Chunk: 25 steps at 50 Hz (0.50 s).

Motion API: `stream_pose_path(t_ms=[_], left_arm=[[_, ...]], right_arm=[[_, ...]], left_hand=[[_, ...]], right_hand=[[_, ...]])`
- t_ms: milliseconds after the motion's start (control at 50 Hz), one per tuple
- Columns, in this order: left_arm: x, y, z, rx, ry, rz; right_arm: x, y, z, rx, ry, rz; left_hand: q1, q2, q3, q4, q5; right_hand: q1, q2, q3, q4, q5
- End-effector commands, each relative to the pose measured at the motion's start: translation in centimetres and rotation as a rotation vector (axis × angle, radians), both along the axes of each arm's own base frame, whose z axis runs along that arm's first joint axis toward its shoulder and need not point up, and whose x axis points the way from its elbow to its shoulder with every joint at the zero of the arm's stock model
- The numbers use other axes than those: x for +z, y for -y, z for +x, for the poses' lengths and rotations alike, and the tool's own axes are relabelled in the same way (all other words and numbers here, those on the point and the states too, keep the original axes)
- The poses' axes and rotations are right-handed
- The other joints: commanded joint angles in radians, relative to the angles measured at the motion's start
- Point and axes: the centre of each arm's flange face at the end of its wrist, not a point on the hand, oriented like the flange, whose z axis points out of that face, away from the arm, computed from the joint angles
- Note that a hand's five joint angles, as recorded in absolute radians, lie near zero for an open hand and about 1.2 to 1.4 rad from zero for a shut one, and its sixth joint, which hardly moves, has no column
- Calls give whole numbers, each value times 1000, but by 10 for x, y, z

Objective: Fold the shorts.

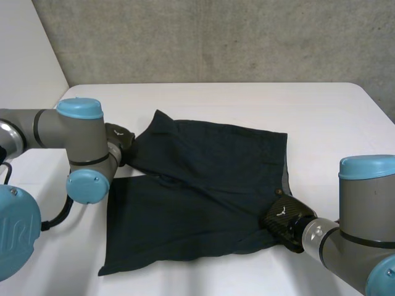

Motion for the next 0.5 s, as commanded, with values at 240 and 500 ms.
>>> stream_pose_path(t_ms=[240,500], left_arm=[[22,-2,-3,-22,-40,-45],[14,1,-1,-139,-108,26]], right_arm=[[1,1,0,-6,5,0],[0,0,0,-5,4,3]], left_hand=[[-486,-551,-545,-554,-493],[-457,-521,-515,-525,-464]], right_hand=[[392,196,208,207,262],[392,196,208,207,262]])
